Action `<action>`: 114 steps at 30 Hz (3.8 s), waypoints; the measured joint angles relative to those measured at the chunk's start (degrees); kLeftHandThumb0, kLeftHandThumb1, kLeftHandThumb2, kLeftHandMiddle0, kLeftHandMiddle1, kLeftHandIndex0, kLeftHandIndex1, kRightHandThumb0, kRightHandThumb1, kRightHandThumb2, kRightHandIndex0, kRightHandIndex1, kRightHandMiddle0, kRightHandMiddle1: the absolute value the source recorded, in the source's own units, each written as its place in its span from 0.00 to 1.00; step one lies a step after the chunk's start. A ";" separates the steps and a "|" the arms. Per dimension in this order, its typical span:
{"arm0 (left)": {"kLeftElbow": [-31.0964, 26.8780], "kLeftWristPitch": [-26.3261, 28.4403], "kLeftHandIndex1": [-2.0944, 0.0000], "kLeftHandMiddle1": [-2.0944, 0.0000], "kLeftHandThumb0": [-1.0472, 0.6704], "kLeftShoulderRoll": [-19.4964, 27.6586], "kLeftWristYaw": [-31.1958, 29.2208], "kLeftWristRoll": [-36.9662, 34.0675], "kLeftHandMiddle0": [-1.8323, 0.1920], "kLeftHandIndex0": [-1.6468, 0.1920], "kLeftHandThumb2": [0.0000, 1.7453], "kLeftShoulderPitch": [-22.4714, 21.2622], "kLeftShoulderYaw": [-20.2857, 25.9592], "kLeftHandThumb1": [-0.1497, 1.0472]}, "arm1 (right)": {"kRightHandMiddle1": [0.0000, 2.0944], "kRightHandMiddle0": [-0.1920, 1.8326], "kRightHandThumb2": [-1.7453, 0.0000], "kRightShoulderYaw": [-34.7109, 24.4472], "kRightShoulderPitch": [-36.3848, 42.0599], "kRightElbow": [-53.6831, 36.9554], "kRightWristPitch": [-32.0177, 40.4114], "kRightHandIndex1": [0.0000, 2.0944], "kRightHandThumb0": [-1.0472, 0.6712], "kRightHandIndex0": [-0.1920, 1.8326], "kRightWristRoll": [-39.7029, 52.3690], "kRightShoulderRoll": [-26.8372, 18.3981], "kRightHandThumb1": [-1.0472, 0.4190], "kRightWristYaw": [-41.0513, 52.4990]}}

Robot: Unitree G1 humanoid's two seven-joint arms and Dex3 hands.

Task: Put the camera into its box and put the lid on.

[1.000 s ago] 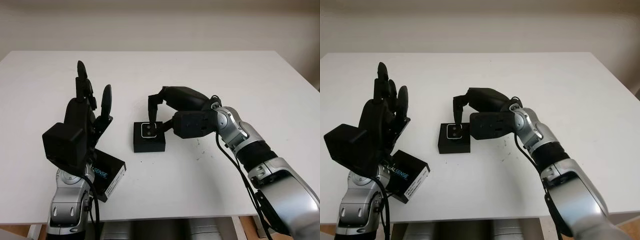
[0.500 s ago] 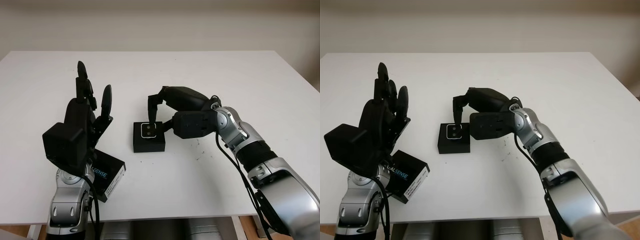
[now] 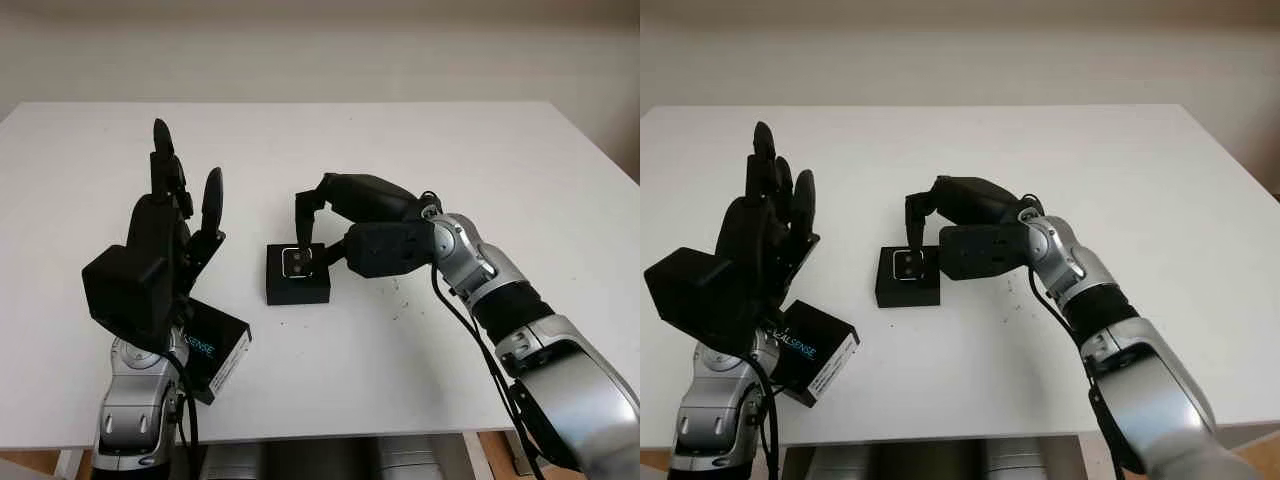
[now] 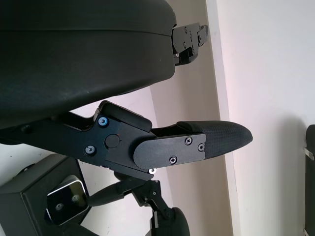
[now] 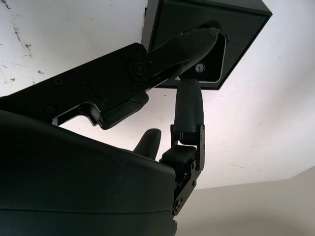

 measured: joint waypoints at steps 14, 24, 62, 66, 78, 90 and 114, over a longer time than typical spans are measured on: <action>-0.02 0.89 1.00 1.00 0.18 0.16 -0.51 0.23 1.00 1.00 0.32 0.00 0.00 1.00 | 0.09 0.24 0.97 1.23 -2.17 2.41 -1.48 0.16 0.15 0.14 -1.75 0.14 0.13 -0.37; -0.04 0.48 1.00 1.00 0.18 0.12 -0.47 0.12 1.00 1.00 0.31 0.00 0.10 1.00 | 0.05 0.22 0.97 1.81 -2.59 3.00 -2.36 0.07 0.14 0.13 -2.04 0.12 0.12 -0.94; -0.44 0.50 1.00 1.00 0.18 -0.23 0.05 0.76 1.00 1.00 0.31 0.08 -0.02 1.00 | 0.03 0.22 0.96 1.61 -10.22 1.57 -17.01 0.04 0.16 0.19 -2.28 -4.56 0.09 2.17; -0.44 0.46 1.00 1.00 0.18 -0.16 0.02 0.86 1.00 1.00 0.32 0.14 0.01 1.00 | 0.05 0.26 0.97 1.61 -10.17 0.78 -14.26 0.06 0.16 0.23 -3.10 -4.12 0.10 1.35; -0.45 0.30 1.00 1.00 0.17 -0.12 0.12 0.99 1.00 1.00 0.32 0.62 0.03 1.00 | 0.06 0.30 0.96 3.72 -5.29 -4.87 1.64 0.06 0.11 0.25 -10.99 2.24 0.06 -9.96; -0.78 -0.52 1.00 1.00 0.18 -0.43 0.19 0.11 1.00 1.00 0.31 1.20 0.04 1.00 | 0.06 0.29 0.97 5.20 -0.99 -4.70 5.19 0.05 0.09 0.24 -12.17 3.86 0.05 -11.79; -0.79 -0.28 1.00 1.00 0.16 -0.43 0.29 0.28 1.00 1.00 0.31 1.26 -0.12 1.00 | 0.13 0.33 0.97 8.93 1.22 -1.55 3.60 0.06 0.17 0.30 -18.60 3.24 0.04 -23.67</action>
